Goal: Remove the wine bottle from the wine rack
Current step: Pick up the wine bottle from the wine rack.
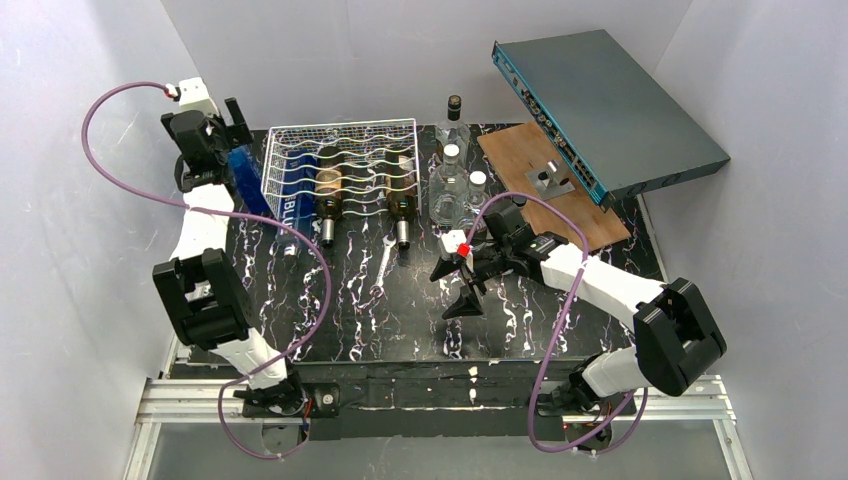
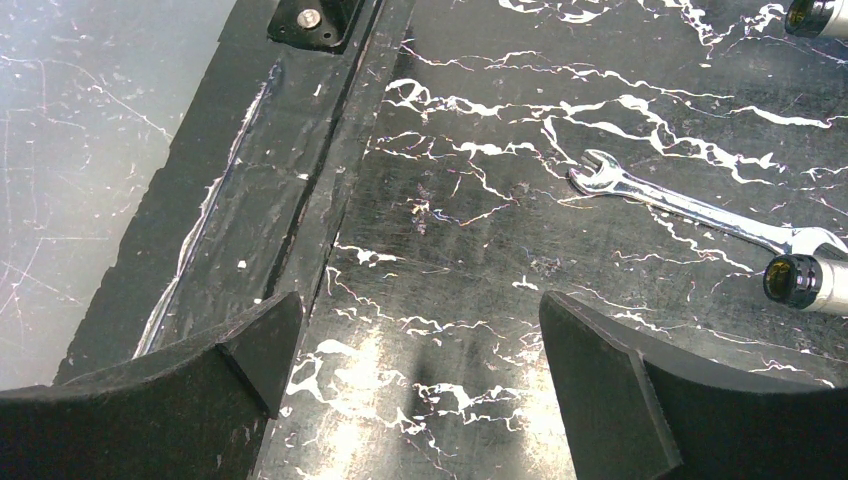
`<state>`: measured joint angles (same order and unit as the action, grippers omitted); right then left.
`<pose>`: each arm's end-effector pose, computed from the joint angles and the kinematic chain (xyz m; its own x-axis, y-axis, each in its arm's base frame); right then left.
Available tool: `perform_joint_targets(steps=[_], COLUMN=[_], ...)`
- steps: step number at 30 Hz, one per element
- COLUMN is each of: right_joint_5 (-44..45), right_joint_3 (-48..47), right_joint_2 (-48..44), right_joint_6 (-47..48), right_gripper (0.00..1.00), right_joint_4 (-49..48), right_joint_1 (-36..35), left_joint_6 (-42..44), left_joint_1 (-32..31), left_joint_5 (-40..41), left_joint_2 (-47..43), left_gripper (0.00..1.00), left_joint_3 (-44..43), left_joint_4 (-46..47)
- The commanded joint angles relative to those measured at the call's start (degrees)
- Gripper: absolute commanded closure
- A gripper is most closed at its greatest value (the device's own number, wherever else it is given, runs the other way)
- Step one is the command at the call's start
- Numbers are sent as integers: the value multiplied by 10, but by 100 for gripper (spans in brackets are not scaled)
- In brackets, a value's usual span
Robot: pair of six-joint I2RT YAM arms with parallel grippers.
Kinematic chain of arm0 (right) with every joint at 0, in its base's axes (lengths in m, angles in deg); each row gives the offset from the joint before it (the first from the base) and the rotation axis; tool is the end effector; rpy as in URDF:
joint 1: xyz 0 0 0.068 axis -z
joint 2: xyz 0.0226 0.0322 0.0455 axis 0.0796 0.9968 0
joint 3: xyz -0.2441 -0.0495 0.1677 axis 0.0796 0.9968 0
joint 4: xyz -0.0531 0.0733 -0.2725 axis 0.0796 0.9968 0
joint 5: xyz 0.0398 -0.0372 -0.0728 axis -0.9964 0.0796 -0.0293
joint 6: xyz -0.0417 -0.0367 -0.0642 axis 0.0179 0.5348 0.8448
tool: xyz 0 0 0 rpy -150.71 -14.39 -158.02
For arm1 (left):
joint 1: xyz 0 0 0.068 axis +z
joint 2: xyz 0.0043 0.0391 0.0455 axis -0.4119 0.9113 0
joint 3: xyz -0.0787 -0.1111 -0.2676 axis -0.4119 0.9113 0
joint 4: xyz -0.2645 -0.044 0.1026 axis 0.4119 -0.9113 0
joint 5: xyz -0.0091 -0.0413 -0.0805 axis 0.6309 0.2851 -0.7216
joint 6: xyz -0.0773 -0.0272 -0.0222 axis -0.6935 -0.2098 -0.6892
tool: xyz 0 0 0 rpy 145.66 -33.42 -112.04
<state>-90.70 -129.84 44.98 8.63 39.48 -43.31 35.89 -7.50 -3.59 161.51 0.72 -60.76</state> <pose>0.2083 0.2487 0.2413 0.1070 -0.3411 -0.9339 -0.9664 -0.2565 -0.0170 0.4523 0.1392 0.3881 0.0107 0.0131 -0.9999 -0.3199 0.9474 0.0090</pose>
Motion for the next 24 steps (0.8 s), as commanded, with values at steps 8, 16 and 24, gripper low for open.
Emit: perform_joint_targets(steps=[8,16,24], right_joint_5=[-3,-7,-1], right_joint_3=[-14,-13,-10], right_joint_2=[-13,-16,-21], right_joint_6=[23,38,43], right_gripper=[2,2,2], right_joint_4=[1,14,16], right_joint_1=[-2,-2,0], left_joint_6=[-106,-284,-366], left_joint_1=[2,2,2], left_joint_5=[134,128,44], left_joint_2=[-138,-263,-386], left_gripper=[2,2,2], left_joint_3=[9,103,209], left_joint_4=[-98,-250,-342])
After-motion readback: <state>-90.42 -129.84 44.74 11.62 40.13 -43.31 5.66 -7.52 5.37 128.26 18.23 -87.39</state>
